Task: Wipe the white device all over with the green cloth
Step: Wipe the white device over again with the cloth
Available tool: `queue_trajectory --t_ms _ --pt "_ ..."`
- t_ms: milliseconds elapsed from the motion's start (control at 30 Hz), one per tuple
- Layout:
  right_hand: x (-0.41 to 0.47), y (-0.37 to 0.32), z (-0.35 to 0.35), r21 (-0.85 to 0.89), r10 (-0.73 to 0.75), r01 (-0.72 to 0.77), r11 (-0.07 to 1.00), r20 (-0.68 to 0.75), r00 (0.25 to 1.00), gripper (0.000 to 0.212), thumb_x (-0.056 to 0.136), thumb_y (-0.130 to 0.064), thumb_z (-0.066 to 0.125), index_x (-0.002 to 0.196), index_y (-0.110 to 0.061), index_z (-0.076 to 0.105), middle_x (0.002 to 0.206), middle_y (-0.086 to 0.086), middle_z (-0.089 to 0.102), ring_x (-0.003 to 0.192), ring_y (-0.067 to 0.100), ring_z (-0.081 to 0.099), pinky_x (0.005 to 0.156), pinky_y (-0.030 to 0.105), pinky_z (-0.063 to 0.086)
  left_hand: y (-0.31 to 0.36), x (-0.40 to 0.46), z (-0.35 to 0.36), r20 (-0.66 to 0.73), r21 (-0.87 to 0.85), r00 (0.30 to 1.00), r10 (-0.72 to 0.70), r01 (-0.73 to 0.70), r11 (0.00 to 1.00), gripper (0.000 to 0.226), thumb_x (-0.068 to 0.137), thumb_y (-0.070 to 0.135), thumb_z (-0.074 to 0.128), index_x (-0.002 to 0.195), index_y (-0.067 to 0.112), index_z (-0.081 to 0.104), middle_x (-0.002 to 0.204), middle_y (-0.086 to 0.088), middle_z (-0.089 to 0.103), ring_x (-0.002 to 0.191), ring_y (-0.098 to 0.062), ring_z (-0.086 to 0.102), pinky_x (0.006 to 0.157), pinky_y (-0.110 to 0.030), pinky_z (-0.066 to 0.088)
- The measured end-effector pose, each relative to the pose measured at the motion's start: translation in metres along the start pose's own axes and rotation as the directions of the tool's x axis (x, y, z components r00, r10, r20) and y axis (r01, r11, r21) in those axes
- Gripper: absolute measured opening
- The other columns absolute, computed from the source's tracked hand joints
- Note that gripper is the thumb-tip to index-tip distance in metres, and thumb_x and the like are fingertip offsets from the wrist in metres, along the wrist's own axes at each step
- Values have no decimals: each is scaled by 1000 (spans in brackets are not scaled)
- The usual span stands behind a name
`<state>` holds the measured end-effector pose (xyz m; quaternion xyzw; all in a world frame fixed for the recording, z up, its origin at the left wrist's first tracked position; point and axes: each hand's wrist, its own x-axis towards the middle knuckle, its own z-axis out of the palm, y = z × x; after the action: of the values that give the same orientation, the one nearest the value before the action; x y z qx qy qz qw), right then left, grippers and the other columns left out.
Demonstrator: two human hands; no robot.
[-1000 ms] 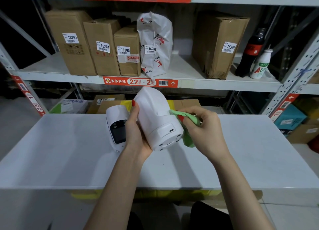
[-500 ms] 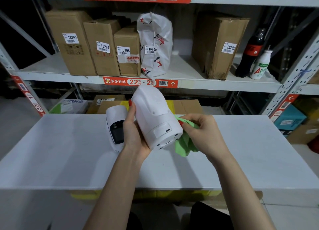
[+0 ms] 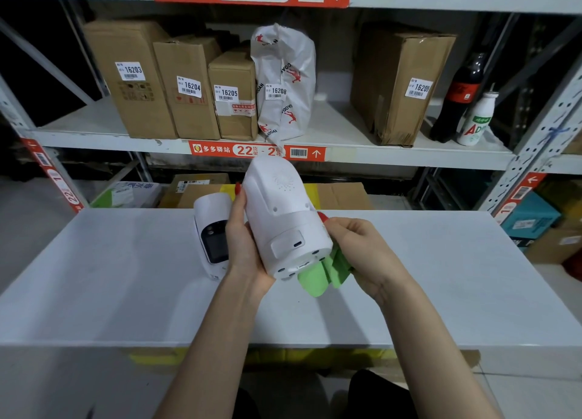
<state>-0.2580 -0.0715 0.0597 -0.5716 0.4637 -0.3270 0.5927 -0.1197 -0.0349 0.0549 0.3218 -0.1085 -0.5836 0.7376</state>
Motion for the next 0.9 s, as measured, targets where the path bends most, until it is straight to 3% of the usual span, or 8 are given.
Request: queue_trajectory --t_ms 100,167,233,467,633,767,833,900 --pt "-1 -3 2 -3 19 -18 1000 84 996 70 88 -59 54 92 10 60 77 15 62 67 26 52 66 30 38 0 1 0 -21 11 999 25 -25 1000 48 95 52 48 70 26 79 73 1 75 57 -18 70 56 -32 59" --pt "-3 -6 4 -42 22 -16 999 154 988 81 77 -73 55 105 3 64 94 14 73 83 34 67 78 37 48 0 1 1 -40 23 999 36 -35 999 37 93 54 50 90 26 74 79 -1 76 63 -20 71 64 -35 59" --pt "-7 -8 7 -93 30 -12 996 195 980 79 70 -75 61 110 -7 65 98 8 74 89 25 71 82 39 53 0 3 1 -32 34 999 5 -4 999 44 91 58 50 99 23 73 88 -7 76 72 -25 72 76 -42 57" --pt "-16 -14 15 -110 28 -10 994 161 987 62 67 -59 73 111 -18 57 94 1 73 74 13 70 61 26 54 -3 7 1 3 78 1000 18 -19 997 50 93 59 41 94 23 76 87 -8 76 75 -25 72 83 -43 52" --pt "-18 -16 14 -87 -9 17 996 87 996 52 72 -46 78 107 -16 54 90 4 69 67 13 63 55 27 49 -7 8 4 44 193 999 3 -11 981 66 98 61 28 69 33 81 82 1 77 77 -19 73 93 -45 49" --pt "-14 -12 13 -144 -81 80 986 2 997 52 66 -44 83 97 -23 47 94 -3 62 71 11 59 46 16 41 -7 11 5 25 299 1000 15 -22 954 56 102 58 24 97 30 72 91 4 78 87 -19 73 84 -42 58" --pt "-12 -8 14 -259 -129 114 959 -43 991 55 63 -49 83 93 -23 44 95 -5 61 79 12 61 51 23 44 -8 12 4 51 351 998 25 -41 935 54 102 57 20 102 31 67 89 7 78 81 -13 75 71 -31 61" --pt "-12 -6 14 -366 -172 132 921 -77 982 58 60 -53 82 92 -23 43 95 -7 61 86 13 61 61 34 52 -7 12 3 76 380 997 31 -57 923 54 103 57 19 104 31 65 89 10 77 82 -8 74 71 -26 60"
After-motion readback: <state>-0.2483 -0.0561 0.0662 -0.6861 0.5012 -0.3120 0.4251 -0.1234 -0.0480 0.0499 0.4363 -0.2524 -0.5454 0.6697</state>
